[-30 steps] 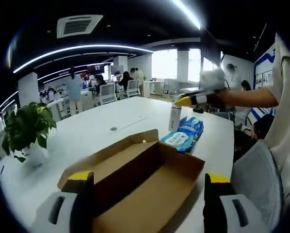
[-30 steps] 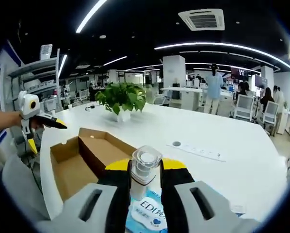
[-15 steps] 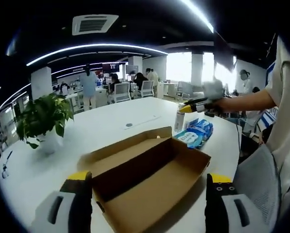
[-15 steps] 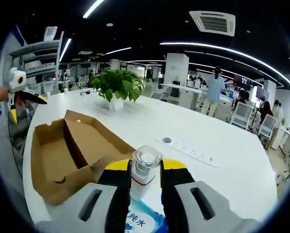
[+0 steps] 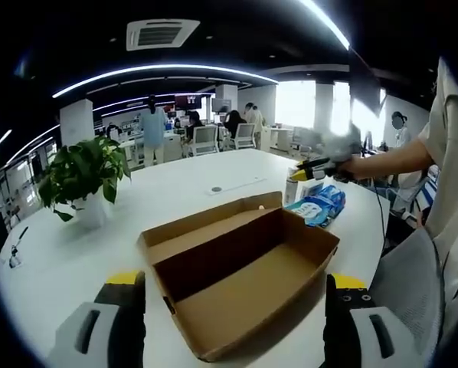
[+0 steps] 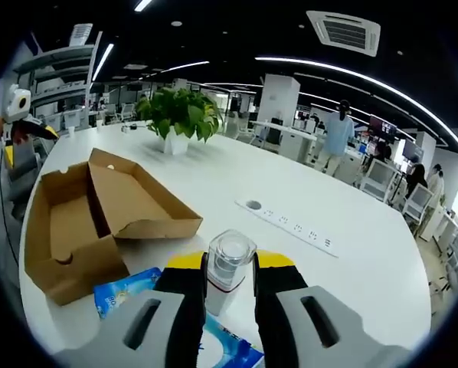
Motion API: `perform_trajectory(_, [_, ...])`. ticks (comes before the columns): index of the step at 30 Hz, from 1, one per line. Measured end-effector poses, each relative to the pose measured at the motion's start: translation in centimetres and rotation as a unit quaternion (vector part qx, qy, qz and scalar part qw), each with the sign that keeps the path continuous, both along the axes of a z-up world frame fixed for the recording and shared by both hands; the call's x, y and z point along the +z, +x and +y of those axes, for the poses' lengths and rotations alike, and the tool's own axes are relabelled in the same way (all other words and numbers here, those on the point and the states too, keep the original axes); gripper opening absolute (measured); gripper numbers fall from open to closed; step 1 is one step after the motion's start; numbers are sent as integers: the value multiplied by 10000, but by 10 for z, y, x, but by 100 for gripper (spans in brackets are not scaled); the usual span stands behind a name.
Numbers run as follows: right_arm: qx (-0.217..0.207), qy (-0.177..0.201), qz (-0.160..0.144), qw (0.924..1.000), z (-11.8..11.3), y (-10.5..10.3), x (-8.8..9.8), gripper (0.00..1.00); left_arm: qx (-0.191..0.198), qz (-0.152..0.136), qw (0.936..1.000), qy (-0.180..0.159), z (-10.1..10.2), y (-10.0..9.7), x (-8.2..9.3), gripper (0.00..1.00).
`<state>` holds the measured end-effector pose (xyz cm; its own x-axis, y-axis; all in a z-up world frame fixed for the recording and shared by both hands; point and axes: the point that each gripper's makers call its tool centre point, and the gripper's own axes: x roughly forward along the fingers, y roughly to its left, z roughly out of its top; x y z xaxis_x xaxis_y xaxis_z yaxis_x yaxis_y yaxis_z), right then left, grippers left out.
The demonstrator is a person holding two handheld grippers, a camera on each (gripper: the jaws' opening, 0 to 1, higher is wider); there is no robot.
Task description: Operate the shoe box by opening the lid, removing the specified soft item, and placing it in the target area until the item is outside and the box remains undamaged.
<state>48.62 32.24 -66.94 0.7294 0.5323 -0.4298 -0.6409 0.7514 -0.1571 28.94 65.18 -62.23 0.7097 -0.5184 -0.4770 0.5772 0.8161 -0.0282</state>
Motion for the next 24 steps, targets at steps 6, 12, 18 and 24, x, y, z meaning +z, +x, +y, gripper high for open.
perform_trajectory(6, [-19,-94,38,9999,-4,-1,-11,21,49,54,10000,10,0,-4,-5,99])
perform_trajectory(12, [-4,-196,50,9998,-4,-4,-19,21,43,112,9999,33,0,-7,-11,98])
perform_trajectory(18, [24,-255,-7,9997,-6,-2,-19,22,80,170,9998,38,2,-9,-15,97])
perform_trajectory(24, [52,-247,-22,9997,-4,3,-18,21,114,177,9998,44,1,-11,-16,97])
